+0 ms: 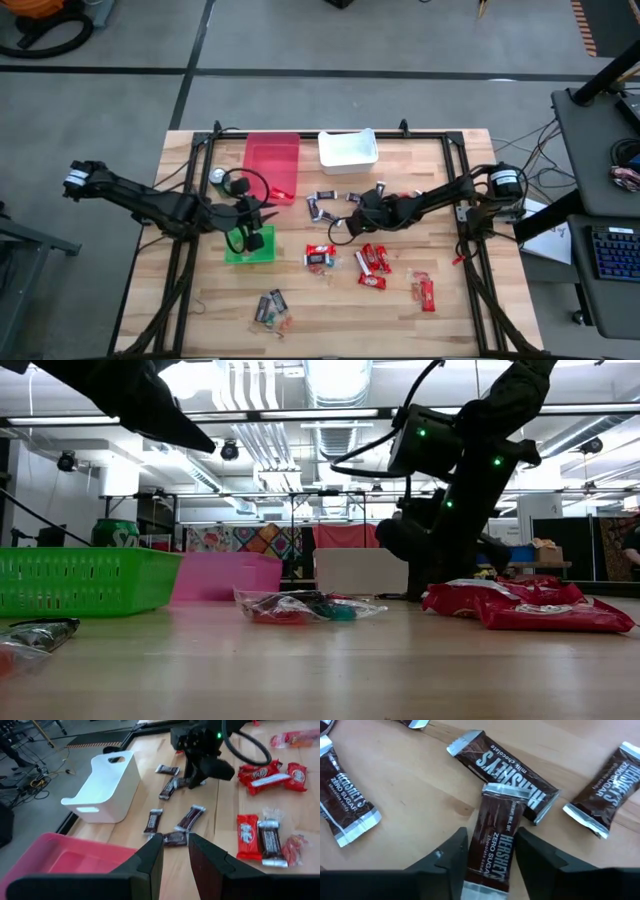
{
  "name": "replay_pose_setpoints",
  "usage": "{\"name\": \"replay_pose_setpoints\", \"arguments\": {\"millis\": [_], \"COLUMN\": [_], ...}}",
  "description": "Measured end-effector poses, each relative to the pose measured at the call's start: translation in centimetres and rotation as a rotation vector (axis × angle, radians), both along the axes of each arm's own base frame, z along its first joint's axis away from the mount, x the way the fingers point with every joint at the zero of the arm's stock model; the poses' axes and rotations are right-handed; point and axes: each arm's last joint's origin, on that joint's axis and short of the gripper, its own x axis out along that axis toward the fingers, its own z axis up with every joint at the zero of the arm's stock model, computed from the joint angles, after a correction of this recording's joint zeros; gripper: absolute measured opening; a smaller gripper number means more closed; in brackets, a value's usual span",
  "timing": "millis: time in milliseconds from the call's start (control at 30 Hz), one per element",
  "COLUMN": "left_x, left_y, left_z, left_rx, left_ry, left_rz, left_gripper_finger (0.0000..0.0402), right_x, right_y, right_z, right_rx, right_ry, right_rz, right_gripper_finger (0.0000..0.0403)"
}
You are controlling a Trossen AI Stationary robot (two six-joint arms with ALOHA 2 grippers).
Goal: Organize candy in baskets
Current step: Put the brown chocolate into the white bin
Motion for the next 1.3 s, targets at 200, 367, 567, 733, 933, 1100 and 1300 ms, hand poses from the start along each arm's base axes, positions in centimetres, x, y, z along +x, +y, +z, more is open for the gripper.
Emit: {"name": "replay_pose_setpoints", "arguments": {"millis": [200, 367, 567, 733, 933, 1100, 1300], "left_x": [0.2, 0.3, 0.5, 0.6, 0.6, 1.0, 2.2], "left_y": [-0.1, -0.1, -0.1, -0.2, -0.2, -0.4, -1.0], "left_z": [0.1, 0.2, 0.2, 0.2, 0.2, -0.4, -1.6], "left_rx": [-0.018, -0.095, -0.176, -0.235, -0.298, -0.332, -0.331], "left_ry": [-0.021, -0.064, -0.109, -0.141, -0.168, -0.178, -0.150], "left_rz": [0.007, 0.045, 0.083, 0.108, 0.138, 0.155, 0.150], "left_gripper_finger": [0.0076, 0.0076, 0.0076, 0.0076, 0.0076, 0.0076, 0.0076], "right_x": [-0.1, -0.2, -0.4, -0.7, -0.8, -0.3, 0.3], "right_y": [0.0, 0.0, 0.1, 0.1, 0.1, -0.3, -2.2], "right_z": [0.5, 1.3, 3.0, 5.0, 7.5, 9.1, 9.8], "right_rx": [-0.020, -0.028, -0.038, -0.077, -0.156, -0.208, -0.235], "right_ry": [0.014, 0.022, -0.008, -0.045, -0.127, -0.224, -0.305], "right_rz": [0.063, 0.127, 0.210, 0.279, 0.368, 0.473, 0.557], "right_gripper_finger": [0.0084, 0.0038, 0.0012, 0.0011, 0.0011, 0.0011, 0.0011]}}
